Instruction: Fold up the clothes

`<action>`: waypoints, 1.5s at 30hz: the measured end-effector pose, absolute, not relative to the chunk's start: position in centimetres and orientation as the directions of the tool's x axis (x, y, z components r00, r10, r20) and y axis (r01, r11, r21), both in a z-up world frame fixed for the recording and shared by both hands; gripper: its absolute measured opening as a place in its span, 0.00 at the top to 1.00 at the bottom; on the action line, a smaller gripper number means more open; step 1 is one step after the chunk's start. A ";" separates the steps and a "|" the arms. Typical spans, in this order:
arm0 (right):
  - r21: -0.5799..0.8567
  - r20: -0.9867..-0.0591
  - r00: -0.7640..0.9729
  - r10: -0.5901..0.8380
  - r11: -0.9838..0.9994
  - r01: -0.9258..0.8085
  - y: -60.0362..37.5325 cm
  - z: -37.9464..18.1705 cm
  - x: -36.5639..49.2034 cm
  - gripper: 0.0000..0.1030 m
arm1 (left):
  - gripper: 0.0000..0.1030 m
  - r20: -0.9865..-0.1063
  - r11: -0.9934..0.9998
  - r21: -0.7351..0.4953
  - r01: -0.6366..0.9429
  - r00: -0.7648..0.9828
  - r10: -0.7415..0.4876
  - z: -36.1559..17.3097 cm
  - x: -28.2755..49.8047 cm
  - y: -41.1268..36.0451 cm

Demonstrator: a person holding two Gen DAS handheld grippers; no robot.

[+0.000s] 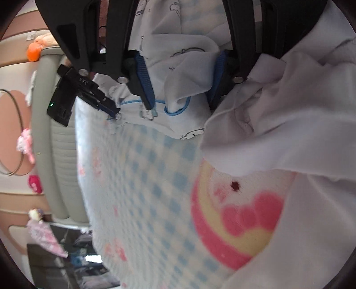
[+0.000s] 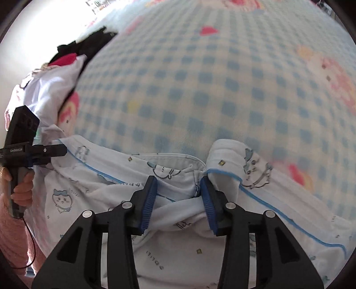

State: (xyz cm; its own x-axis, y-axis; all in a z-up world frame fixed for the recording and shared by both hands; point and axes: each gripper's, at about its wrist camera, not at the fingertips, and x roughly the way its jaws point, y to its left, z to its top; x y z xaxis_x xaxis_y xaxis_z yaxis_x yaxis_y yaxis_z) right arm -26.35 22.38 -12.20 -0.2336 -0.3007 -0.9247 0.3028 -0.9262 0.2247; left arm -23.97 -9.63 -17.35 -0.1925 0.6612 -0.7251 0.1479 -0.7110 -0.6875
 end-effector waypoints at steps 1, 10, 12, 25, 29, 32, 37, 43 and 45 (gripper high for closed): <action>0.211 -0.922 -0.248 -0.298 -0.923 0.322 21.8 -11.7 -26.3 0.82 | 0.88 -0.755 -0.752 -0.651 0.103 -0.189 0.628 -16.2 -23.9 -9.2; 0.141 -0.845 -0.469 -0.258 -0.953 0.270 20.9 -6.8 -28.9 0.88 | 0.91 -0.836 -0.926 -0.266 -0.266 -0.415 0.360 -6.4 -26.0 -5.9; 0.173 -0.845 -0.469 -0.257 -0.961 0.214 21.5 -7.9 -30.5 0.88 | 0.90 -0.852 -0.940 -0.263 -0.219 -0.403 0.333 -8.5 -27.7 -6.3; 0.375 -0.799 -0.487 -0.353 -0.925 0.056 25.9 -8.4 -25.2 0.68 | 0.53 -0.799 -0.919 -0.358 -0.164 -0.455 0.392 -7.5 -22.6 -7.9; 0.363 -0.806 -0.478 -0.350 -0.929 0.069 26.7 -6.4 -20.2 0.62 | 0.53 -0.781 -0.893 -0.420 -0.163 -0.436 0.447 -7.8 -17.9 -7.4; 0.354 -0.811 -0.470 -0.348 -0.932 0.079 27.3 -5.0 -16.4 0.61 | 0.55 -0.781 -0.876 -0.467 -0.121 -0.408 0.473 -9.1 -14.6 -7.1; 0.314 -0.819 -0.482 -0.311 -0.946 0.078 27.4 -4.7 -8.8 0.61 | 0.55 -0.753 -0.836 -0.544 -0.075 -0.396 0.526 -10.4 -10.1 -6.9; 0.295 -0.838 -0.472 -0.274 -0.955 0.031 27.2 -6.4 -2.0 0.61 | 0.53 -0.777 -0.833 -0.549 -0.071 -0.325 0.539 -12.5 -6.6 -6.1; 0.300 -0.842 -0.470 -0.266 -0.954 0.001 27.3 -6.9 -0.6 0.61 | 0.53 -0.761 -0.810 -0.585 -0.046 -0.313 0.568 -13.2 -6.1 -6.1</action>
